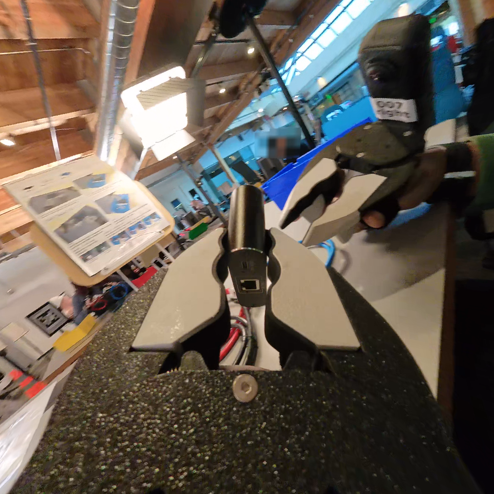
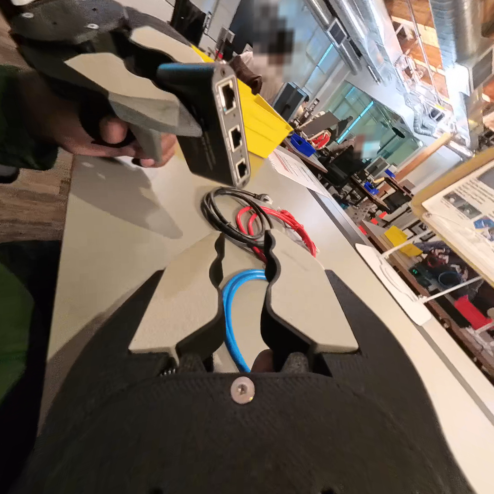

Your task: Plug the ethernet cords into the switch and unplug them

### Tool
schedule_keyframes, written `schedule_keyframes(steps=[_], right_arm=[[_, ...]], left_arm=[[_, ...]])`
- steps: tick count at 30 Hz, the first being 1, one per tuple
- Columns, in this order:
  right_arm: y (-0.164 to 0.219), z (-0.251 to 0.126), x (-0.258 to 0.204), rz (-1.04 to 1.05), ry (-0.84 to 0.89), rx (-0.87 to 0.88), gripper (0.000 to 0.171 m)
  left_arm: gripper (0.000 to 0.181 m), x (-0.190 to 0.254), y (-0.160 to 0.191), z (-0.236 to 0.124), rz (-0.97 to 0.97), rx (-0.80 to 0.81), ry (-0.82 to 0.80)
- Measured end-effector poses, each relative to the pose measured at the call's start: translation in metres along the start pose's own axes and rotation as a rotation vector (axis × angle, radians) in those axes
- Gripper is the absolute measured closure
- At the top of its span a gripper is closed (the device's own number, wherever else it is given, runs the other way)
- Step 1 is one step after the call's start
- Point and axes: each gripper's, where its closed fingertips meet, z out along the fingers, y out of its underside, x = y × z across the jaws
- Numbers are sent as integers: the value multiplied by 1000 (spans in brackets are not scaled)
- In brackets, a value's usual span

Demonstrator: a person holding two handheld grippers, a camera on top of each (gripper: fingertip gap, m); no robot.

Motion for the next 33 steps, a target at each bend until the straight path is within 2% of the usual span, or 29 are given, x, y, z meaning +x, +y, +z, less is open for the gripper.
schedule_keyframes(steps=[5, 11, 19, 24, 30, 33], right_arm=[[23, 5, 15, 12, 76, -162, 143], [43, 14, 32, 19, 98, -293, 142], [56, 47, 61, -55, -84, -448, 133], [59, 76, 44, 293, -212, -555, 125], [54, 90, 38, 335, -35, -457, 120], [59, 88, 44, 273, 25, -471, 119]], left_arm=[[156, -19, 10, -1, -38, -47, -102], [155, -17, 10, -1, -23, -44, -99], [156, -26, 10, -4, -48, -38, -144], [155, -34, 10, -7, -61, -33, -187], [155, -37, 10, -10, -52, -30, -215], [155, -41, 10, -11, -57, -33, -240]])
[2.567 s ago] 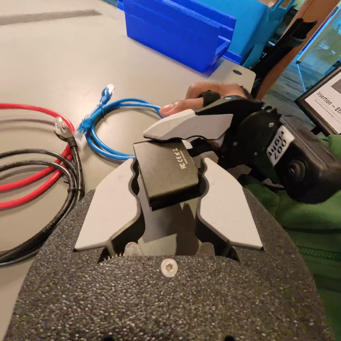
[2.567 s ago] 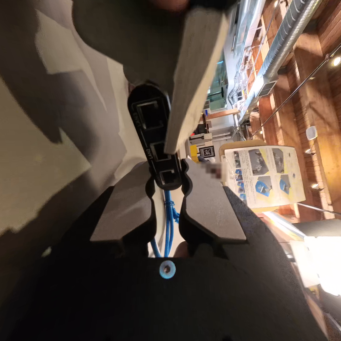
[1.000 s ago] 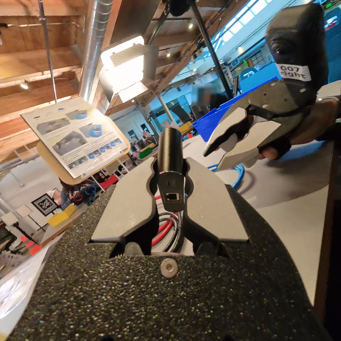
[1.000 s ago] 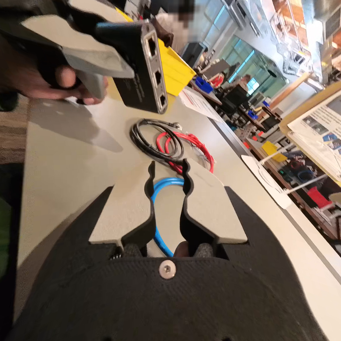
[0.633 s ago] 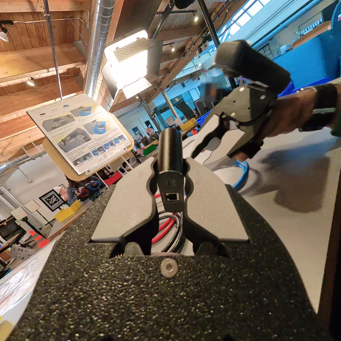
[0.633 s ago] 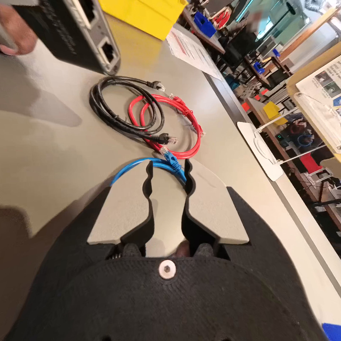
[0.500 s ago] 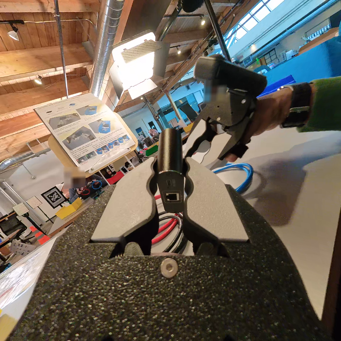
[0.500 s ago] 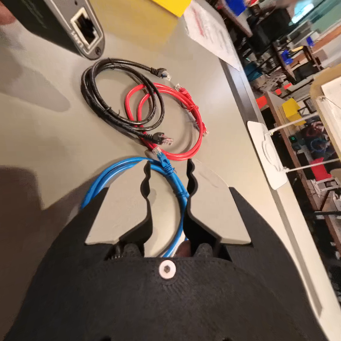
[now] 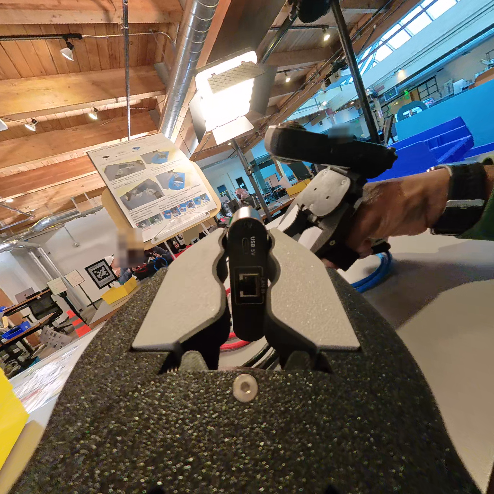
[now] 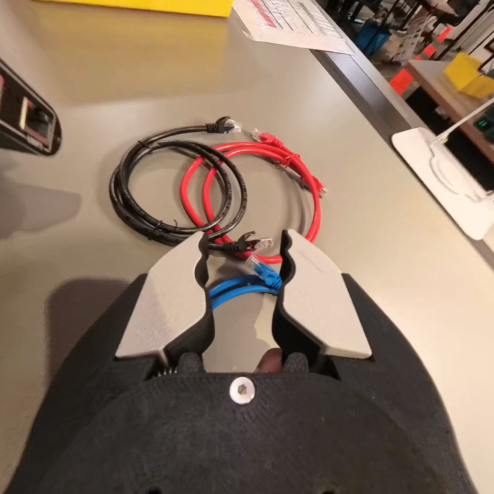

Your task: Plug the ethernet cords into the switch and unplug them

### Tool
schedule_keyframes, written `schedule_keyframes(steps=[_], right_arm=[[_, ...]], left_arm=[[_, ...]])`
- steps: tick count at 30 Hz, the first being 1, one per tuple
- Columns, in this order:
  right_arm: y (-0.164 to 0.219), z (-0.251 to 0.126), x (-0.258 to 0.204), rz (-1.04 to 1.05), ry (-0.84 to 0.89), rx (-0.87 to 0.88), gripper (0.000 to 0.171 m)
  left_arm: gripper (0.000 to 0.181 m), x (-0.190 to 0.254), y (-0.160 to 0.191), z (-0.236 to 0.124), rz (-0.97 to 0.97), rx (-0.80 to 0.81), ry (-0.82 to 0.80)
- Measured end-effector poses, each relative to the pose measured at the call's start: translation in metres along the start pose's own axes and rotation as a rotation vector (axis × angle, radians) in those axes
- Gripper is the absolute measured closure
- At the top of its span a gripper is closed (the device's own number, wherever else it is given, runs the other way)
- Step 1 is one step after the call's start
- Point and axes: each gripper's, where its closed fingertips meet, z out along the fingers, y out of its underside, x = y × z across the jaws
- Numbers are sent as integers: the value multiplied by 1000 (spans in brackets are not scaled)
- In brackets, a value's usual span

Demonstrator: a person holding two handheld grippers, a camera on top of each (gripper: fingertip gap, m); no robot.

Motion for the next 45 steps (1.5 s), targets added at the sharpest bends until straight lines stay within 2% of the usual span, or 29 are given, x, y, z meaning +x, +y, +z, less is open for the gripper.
schedule_keyframes(steps=[3, 7, 12, 17, 21, 24, 28, 30, 32, 34, 37, 39, 41, 45], right_arm=[[4, 2, 7, -91, 16, -34, 119], [13, 4, 4, -113, -34, -98, 115], [-24, -18, -45, -177, -180, 175, 115], [-53, -42, -87, -194, -121, 398, 116], [-60, -46, -85, -163, -14, 458, 111], [-59, -48, -84, -112, -63, 470, 105], [-44, -50, -93, -270, -51, 426, 103], [-39, -56, -107, -345, -88, 437, 89], [-41, -68, -116, -343, -156, 492, 88], [-46, -81, -117, -290, -223, 559, 93], [-51, -95, -120, -225, -326, 639, 109], [-51, -101, -129, -248, -376, 659, 117], [-47, -103, -138, -300, -404, 657, 134], [-46, -103, -135, -302, -391, 653, 139]], left_arm=[[156, -5, 1, -2, -6, -8, -25], [155, -5, 1, -2, -19, -11, -12], [155, 4, -5, -2, -40, 34, 52], [155, 6, -14, -5, -106, 96, 78], [155, 11, -28, -7, -235, 188, 121], [155, 22, -34, -5, -249, 217, 147], [155, 36, -40, -4, -220, 240, 204], [155, 44, -49, -9, -230, 298, 271], [155, 52, -59, -17, -252, 368, 348], [155, 59, -62, -22, -258, 390, 405], [156, 71, -66, -28, -279, 411, 506], [155, 77, -67, -30, -283, 413, 550], [155, 79, -66, -30, -282, 410, 564], [155, 78, -65, -29, -297, 401, 558]])
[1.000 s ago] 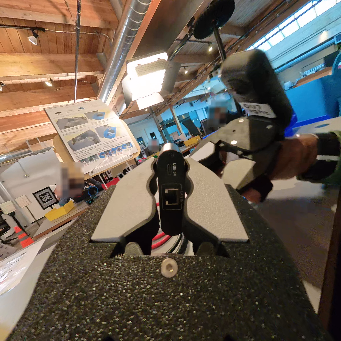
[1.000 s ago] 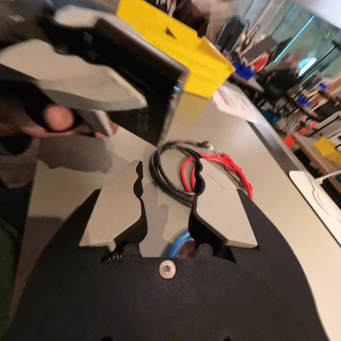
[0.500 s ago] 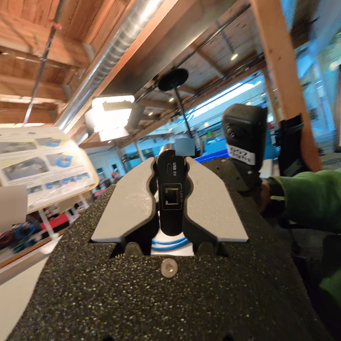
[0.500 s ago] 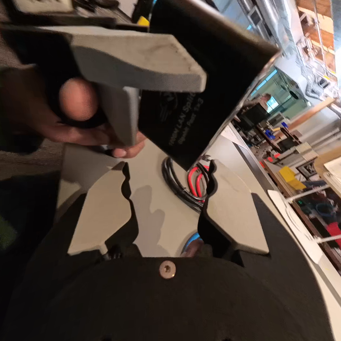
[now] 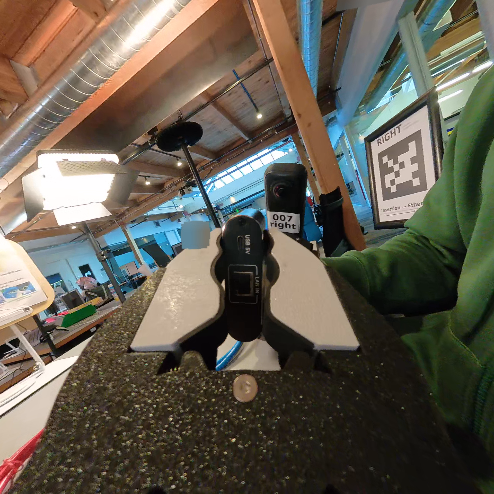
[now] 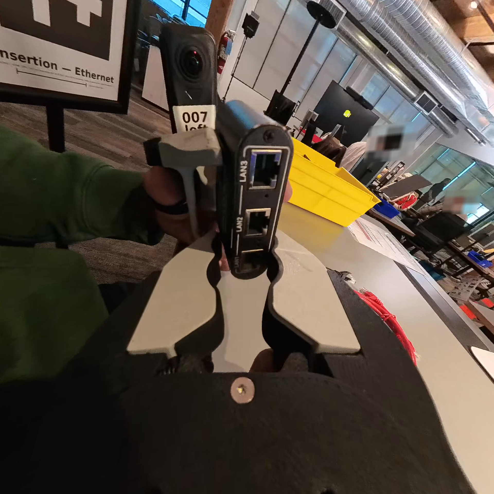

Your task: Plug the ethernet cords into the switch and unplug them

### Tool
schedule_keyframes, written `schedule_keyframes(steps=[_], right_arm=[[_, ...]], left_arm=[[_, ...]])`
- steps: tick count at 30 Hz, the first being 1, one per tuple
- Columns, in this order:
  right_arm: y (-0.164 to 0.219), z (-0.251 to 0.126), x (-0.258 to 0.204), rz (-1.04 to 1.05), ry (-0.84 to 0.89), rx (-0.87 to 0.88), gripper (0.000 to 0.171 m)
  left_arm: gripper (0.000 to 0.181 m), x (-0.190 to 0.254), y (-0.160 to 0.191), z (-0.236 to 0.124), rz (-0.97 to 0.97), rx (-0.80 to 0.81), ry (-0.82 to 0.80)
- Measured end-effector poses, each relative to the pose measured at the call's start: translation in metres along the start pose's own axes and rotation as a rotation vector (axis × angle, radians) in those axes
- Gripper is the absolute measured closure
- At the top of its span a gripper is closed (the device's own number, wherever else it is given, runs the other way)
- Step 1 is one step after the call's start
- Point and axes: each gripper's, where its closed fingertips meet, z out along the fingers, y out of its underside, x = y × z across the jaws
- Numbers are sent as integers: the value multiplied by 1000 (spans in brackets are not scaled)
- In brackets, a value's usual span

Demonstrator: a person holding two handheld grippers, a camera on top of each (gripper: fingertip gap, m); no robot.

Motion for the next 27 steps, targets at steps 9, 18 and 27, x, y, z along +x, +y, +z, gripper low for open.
schedule_keyframes(steps=[9, 18, 27], right_arm=[[1, -3, 0, 30, -24, -9, 146], [9, -13, -17, 9, -155, -49, 147], [9, -14, -4, 9, -78, -40, 145]], left_arm=[[149, -3, 4, 1, 5, -23, -15], [147, 16, 40, 12, 52, -339, 74], [151, 7, 43, 13, 188, -312, -12]])
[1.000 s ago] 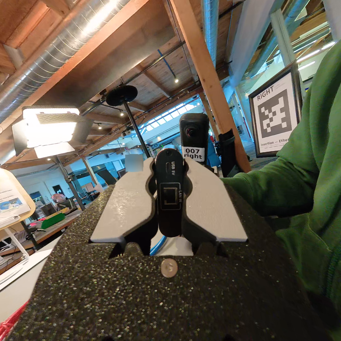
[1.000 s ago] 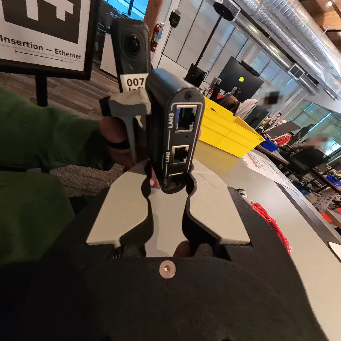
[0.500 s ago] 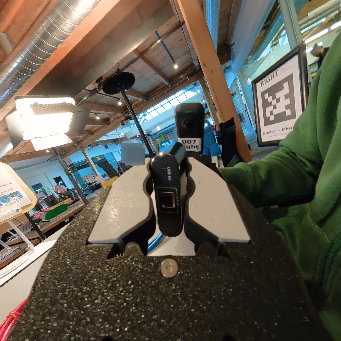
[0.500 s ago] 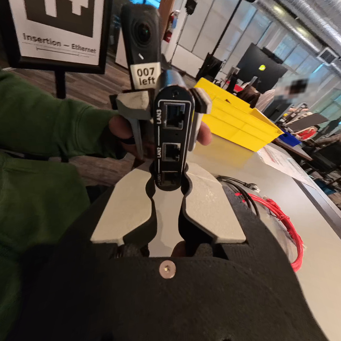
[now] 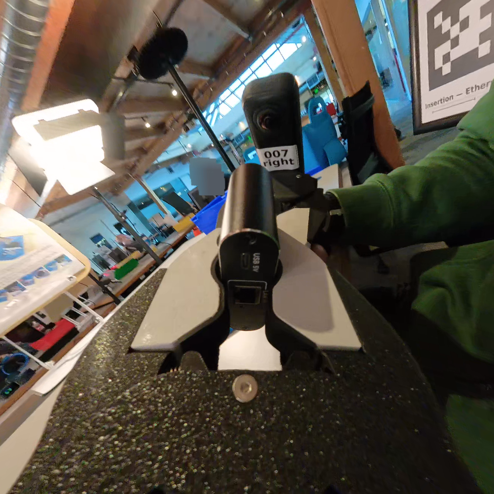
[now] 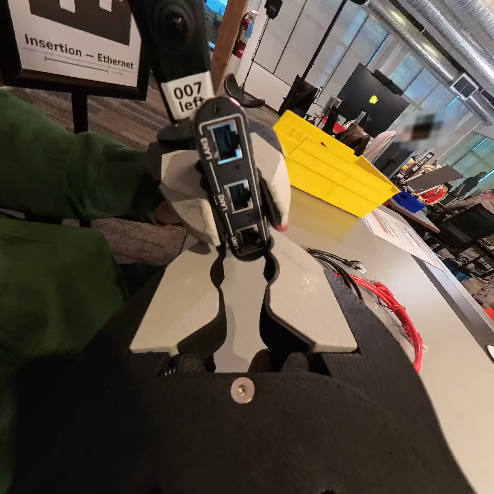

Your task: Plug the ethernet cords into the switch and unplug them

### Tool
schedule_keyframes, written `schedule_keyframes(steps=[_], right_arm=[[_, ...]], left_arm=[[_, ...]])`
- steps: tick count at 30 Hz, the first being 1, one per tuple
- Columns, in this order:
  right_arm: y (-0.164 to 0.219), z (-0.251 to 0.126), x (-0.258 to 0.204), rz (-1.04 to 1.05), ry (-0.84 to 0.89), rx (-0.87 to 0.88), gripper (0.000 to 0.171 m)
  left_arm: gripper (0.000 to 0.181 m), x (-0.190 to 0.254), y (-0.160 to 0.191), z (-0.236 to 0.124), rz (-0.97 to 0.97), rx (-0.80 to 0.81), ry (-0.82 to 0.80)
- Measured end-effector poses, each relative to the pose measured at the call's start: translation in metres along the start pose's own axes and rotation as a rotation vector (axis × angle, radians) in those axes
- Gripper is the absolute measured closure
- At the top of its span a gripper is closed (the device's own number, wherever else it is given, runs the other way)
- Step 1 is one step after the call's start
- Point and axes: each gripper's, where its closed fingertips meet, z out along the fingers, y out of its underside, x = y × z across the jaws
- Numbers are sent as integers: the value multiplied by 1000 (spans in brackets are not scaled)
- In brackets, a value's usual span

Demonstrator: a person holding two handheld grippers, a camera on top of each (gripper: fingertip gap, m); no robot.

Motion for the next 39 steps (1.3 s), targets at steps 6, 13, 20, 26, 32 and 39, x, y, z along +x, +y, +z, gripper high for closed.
schedule_keyframes(steps=[6, 13, 20, 26, 32, 39], right_arm=[[-4, -3, 4, 39, 15, 36, 143], [-4, -3, 7, 42, 37, 40, 137], [18, -9, 33, 75, 164, -81, 138], [59, -38, 78, 124, 351, -330, 136], [50, -33, 92, 230, 332, -321, 132], [65, 46, 76, 208, 141, -487, 129]], left_arm=[[152, -12, -11, -11, 11, 96, -80], [151, -9, -12, -11, 22, 104, -70], [152, -32, -8, -25, 40, 70, -192], [151, -58, -3, -42, 43, 39, -345], [152, -88, 3, -70, 89, -47, -543], [151, -110, 4, -105, 10, 2, -664]])
